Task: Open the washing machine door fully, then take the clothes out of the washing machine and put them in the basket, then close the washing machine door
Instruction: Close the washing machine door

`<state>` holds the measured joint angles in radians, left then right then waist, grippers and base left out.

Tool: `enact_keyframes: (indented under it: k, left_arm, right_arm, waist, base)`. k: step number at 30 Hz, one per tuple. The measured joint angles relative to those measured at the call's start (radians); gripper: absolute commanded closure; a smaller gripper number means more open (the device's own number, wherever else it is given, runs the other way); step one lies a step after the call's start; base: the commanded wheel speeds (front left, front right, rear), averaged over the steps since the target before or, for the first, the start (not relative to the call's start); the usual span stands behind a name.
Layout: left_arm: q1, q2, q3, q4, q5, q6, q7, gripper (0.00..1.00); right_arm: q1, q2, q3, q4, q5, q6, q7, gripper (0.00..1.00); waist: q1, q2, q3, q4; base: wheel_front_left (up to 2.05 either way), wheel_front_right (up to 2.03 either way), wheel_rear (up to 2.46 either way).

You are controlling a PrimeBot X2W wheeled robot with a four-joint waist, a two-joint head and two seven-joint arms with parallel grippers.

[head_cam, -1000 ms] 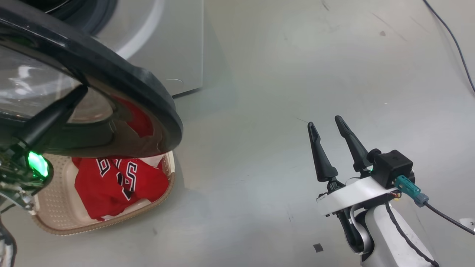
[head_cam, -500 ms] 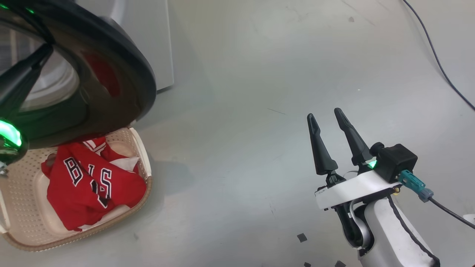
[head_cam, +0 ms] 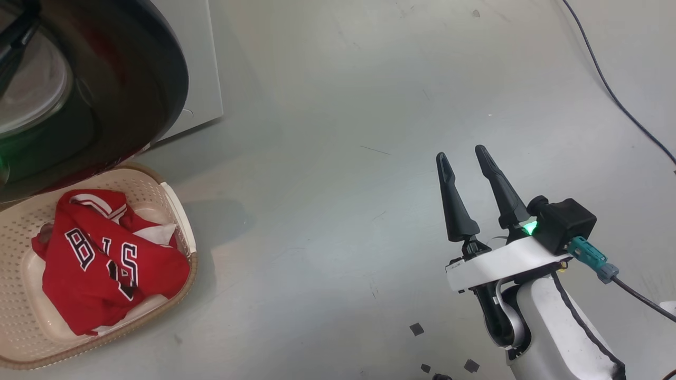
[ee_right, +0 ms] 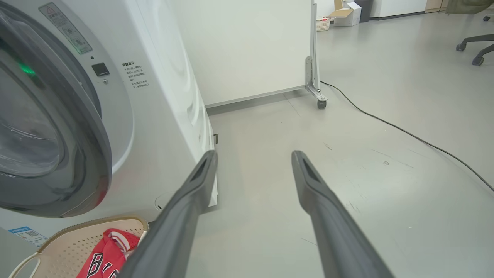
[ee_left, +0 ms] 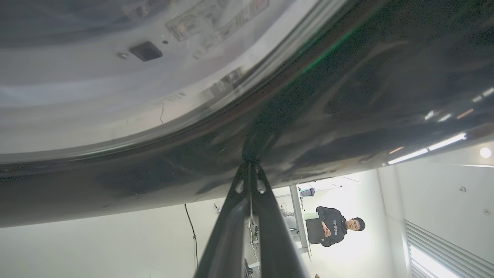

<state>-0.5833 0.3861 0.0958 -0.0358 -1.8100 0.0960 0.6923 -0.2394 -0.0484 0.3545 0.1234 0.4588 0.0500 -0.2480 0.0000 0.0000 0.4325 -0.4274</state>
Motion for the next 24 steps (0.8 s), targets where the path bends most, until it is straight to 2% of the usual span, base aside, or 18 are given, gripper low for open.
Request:
enact_keyframes:
  k: [6, 12, 18, 24]
  left_arm:
    - [-0.022, -0.001, -0.015, 0.032, 0.025, 0.000, -0.008, 1.00]
    - [-0.023, -0.043, -0.027, 0.060, 0.022, -0.014, -0.009, 1.00]
    - [-0.005, -0.103, 0.001, 0.084, -0.030, -0.067, -0.035, 1.00]
    - [0.108, -0.171, 0.035, 0.113, -0.056, -0.136, -0.061, 1.00]
  right_arm:
    - [0.000, 0.000, 0.000, -0.002, 0.000, -0.001, 0.000, 0.00]
    - [0.000, 0.001, -0.013, -0.002, -0.003, -0.001, 0.000, 0.00]
    - [0.000, 0.001, -0.027, -0.001, -0.029, -0.010, -0.005, 0.00]
    - [0.000, 0.001, -0.033, 0.014, -0.050, -0.008, -0.005, 0.00]
  waist:
    - [0.0000, 0.0000, 0.002, 0.002]
    - [0.0000, 0.0000, -0.004, 0.026]
    - [0.0000, 0.0000, -0.010, 0.068]
    - [0.0000, 0.0000, -0.025, 0.110]
  base:
    - [0.00, 0.00, 0.00]
    - [0.00, 0.00, 0.00]
    - [0.00, 0.00, 0.00]
    - [0.00, 0.00, 0.00]
